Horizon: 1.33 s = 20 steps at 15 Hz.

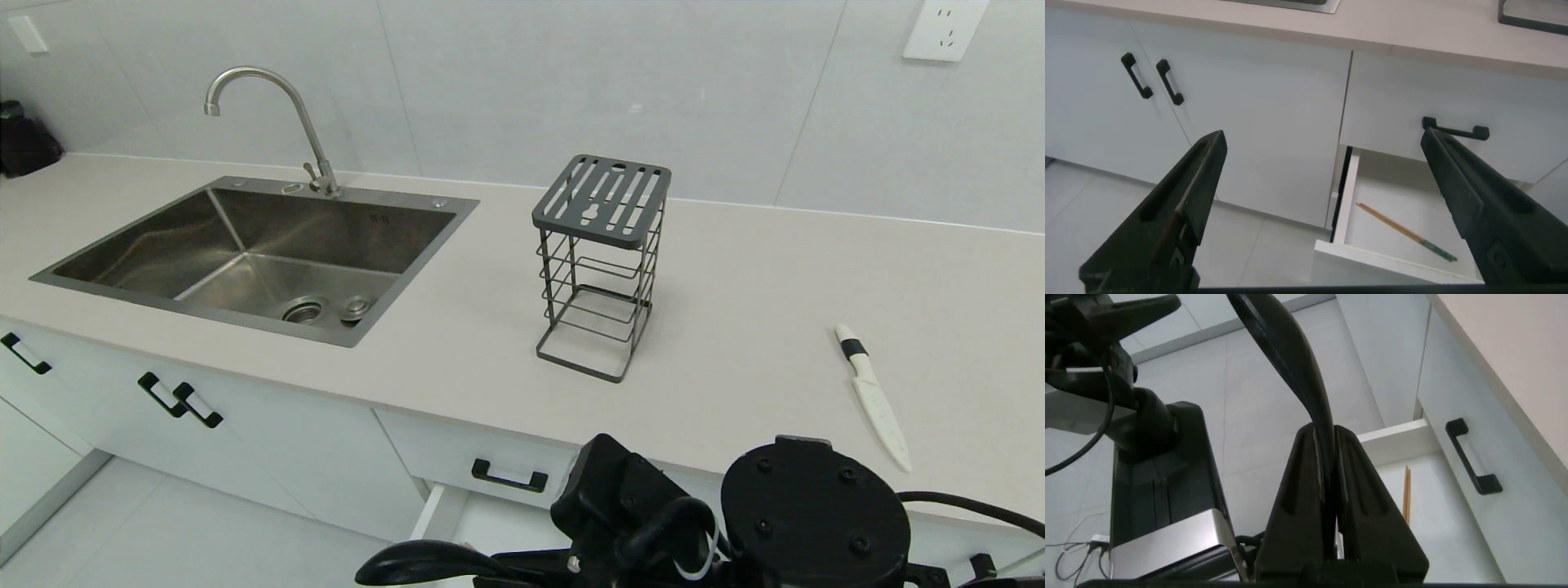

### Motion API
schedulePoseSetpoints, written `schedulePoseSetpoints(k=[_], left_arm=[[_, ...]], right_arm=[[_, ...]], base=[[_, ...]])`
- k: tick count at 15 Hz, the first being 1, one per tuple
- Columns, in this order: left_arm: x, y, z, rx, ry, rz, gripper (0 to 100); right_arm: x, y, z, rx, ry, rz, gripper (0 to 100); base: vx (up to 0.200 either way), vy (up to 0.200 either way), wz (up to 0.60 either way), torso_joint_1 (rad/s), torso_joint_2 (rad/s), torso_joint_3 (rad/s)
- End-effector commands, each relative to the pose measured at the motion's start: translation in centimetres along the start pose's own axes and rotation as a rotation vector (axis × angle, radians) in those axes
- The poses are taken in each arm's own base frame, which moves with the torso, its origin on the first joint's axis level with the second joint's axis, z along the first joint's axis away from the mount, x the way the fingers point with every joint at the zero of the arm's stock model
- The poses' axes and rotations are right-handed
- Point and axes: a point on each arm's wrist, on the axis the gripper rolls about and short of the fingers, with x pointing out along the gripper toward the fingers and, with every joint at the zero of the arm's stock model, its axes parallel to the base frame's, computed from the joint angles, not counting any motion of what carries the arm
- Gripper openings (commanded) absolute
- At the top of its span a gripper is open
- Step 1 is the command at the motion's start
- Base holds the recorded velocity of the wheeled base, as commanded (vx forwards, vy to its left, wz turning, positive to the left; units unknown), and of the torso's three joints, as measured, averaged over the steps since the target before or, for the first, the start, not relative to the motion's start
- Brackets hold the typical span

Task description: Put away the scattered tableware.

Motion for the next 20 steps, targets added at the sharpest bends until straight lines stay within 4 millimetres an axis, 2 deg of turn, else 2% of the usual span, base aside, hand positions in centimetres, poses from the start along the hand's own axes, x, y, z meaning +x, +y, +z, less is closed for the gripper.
schedulePoseSetpoints(k=[1,7,12,16,20], left_arm=[[0.0,0.0,0.0,-0.001,0.0,0.001,100],[0.0,0.0,0.0,-0.001,0.0,0.001,100],[0.0,0.0,0.0,-0.001,0.0,0.001,100],[0.0,0.0,0.0,-0.001,0.0,0.001,100],[0.0,0.0,0.0,-0.001,0.0,0.001,100]], right_arm=[[0.2,0.2,-0.1,-0.002,0.004,0.006,0],[0.0,0.1,-0.6,0.0,0.023,-0.007,0],[0.3,0.0,-0.5,0.0,0.021,-0.022,0],[0.6,-1.0,0.1,-0.022,0.005,-0.054,0],[0.7,-1.2,-0.1,-0.06,0.012,-0.06,0]], base=[[0.0,0.0,0.0,0.0,0.0,0.0],[0.0,0.0,0.0,-0.012,0.02,0.013],[0.0,0.0,0.0,-0.17,0.33,0.161],[0.0,0.0,0.0,-0.129,0.27,0.127],[0.0,0.0,0.0,-0.032,0.07,0.035]])
